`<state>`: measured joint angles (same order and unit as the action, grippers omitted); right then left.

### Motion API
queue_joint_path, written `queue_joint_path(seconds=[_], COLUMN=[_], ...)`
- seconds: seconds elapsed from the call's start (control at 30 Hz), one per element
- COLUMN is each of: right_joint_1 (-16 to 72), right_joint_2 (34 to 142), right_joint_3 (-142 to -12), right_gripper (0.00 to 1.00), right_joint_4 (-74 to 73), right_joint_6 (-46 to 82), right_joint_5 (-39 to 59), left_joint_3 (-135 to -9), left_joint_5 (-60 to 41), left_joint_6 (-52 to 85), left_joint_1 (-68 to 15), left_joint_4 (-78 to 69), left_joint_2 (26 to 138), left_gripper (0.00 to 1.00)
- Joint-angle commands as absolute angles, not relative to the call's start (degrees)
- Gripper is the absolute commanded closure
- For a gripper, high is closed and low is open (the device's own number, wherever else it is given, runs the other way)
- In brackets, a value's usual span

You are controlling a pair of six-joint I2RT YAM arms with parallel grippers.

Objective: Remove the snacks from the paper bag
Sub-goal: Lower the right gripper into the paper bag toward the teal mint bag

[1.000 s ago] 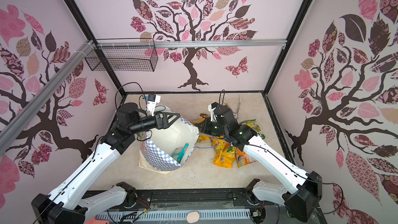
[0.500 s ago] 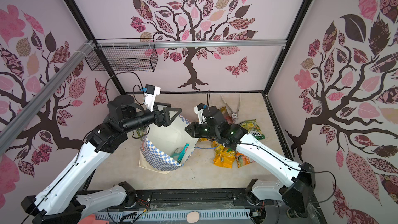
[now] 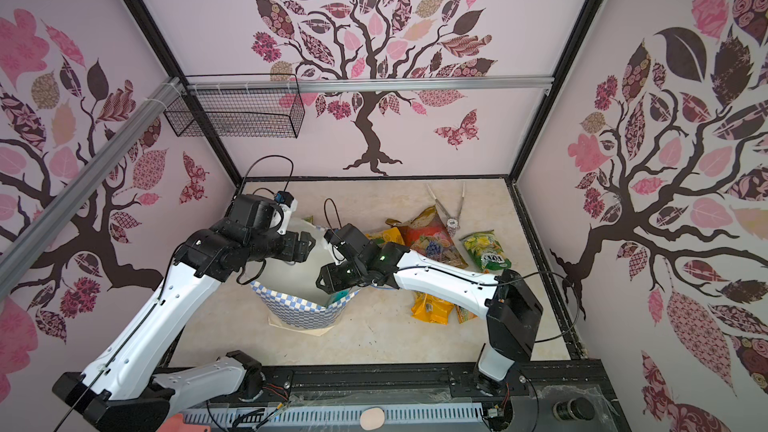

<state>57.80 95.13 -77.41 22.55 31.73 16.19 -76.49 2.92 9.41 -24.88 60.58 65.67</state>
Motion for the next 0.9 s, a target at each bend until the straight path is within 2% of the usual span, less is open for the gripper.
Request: queue_joint_path(seconds=[0.0, 0.37, 0.53, 0.7, 0.87], right_joint_1=[58.68, 63.97, 64.08, 64.07, 64.12], right_joint_2=[96.97, 106.69, 112.38, 115.46, 117.43], right_joint_3=[-79.19, -86.02, -90.79, -90.89, -87.28], right_gripper=[0.49, 0.34, 0.23, 0.05, 0.01], right_joint_4=[25.21, 32.87, 34.72, 32.98, 28.74], right_joint_6=[27.81, 18.72, 17.41, 18.27, 20.08], right_joint_5=[12.75, 5.91, 6.57, 7.45, 9.16], left_joint_3=[-73.88, -74.04, -73.87, -73.53, -73.66], left_joint_5=[2.56, 1.36, 0.92, 2.85, 6.08], left_joint_6=[10.45, 11.69, 11.6, 11.78, 12.19], left_joint_1=[-22.3, -21.51, -21.53, -21.44, -21.37], left_joint_4=[60.79, 58.46, 58.45, 57.9, 57.92], left_joint_2=[62.96, 61.29, 61.09, 58.97, 57.11], left_gripper=[0.13, 0.15, 0.15, 0.15, 0.14])
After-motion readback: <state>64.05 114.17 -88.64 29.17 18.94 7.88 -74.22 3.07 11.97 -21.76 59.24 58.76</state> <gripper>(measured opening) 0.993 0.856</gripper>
